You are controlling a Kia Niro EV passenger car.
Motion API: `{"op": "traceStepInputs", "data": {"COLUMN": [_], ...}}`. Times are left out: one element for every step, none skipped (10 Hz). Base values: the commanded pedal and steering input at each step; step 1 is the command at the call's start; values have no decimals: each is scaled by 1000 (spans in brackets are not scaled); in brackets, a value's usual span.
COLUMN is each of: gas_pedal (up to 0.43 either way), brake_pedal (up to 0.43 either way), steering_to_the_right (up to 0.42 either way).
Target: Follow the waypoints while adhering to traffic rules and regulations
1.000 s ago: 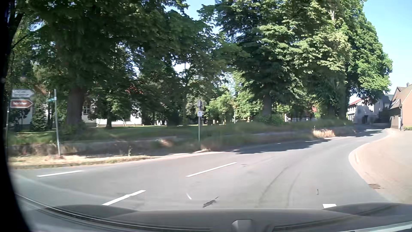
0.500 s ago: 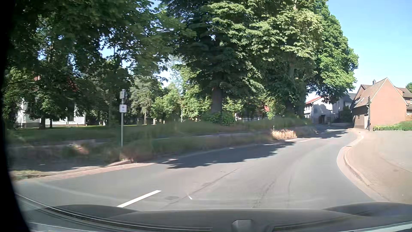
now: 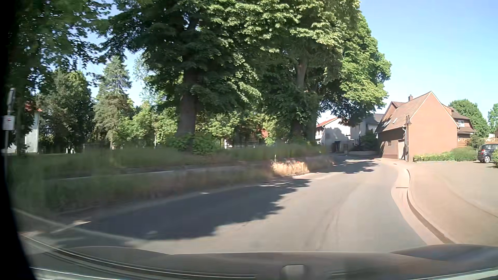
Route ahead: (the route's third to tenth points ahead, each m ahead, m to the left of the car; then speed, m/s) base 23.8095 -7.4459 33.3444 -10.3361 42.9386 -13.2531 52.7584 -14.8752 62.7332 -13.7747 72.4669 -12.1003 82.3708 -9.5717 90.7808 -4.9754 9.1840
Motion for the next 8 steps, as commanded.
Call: {"op": "traceStepInputs", "data": {"gas_pedal": [189, 189, 189, 189, 197, 197, 197, 197], "brake_pedal": [6, 6, 6, 6, 6, 6, 6, 6], "steering_to_the_right": [184, 181, 176, 172, 165, 156, 147, 138]}}
